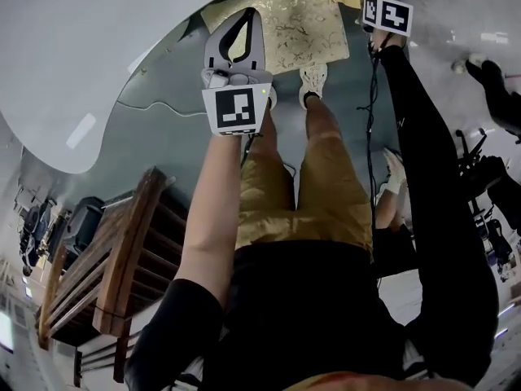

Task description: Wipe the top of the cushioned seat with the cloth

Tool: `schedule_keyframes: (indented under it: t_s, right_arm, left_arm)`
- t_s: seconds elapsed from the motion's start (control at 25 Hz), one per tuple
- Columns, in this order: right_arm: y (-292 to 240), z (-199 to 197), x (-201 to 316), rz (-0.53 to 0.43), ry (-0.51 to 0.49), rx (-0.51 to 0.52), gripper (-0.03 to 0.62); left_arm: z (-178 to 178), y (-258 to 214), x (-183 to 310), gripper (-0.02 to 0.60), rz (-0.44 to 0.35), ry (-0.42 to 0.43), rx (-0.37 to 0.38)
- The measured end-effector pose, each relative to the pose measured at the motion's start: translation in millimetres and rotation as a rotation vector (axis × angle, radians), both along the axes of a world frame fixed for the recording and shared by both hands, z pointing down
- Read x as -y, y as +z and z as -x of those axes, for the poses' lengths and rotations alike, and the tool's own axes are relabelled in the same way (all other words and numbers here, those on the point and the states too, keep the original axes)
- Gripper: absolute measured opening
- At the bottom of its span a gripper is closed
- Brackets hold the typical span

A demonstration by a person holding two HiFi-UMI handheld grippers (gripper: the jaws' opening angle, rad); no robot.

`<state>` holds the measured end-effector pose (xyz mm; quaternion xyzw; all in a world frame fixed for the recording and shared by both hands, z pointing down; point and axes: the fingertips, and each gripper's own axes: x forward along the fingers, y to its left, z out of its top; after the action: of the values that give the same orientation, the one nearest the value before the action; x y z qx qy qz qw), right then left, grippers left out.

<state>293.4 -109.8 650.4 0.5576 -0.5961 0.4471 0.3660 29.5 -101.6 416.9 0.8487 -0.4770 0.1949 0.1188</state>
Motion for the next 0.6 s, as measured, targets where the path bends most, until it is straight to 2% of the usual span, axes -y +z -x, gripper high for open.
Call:
schedule_keyframes:
  t_s: [0.16, 0.32, 0.48, 0.6]
  right_arm:
    - [-8.6, -24.2, 3.6, -0.017, -0.016, -0.016, 0.057]
    - [-21.8, -29.8, 1.2, -0.061, -0.006, 0.005, 0.057]
    - [-42.1, -6.3, 3.4, -0.136, -0.022, 0.047, 0.057]
    - [-56.7, 29.3, -0.6, -0.183, -0.032, 0.087, 0.055]
  left_arm:
    - [-6.8, -6.9, 3.9, 0.004, -0.009, -0.017, 0.012]
    - [0.9, -11.8, 1.9, 0.005, -0.013, -0.044, 0.007]
    - [17.1, -11.0, -1.8, 0.005, -0.013, -0.047, 0.016]
    - [34.9, -11.0, -8.1, 0.005, -0.022, -0.042, 0.017]
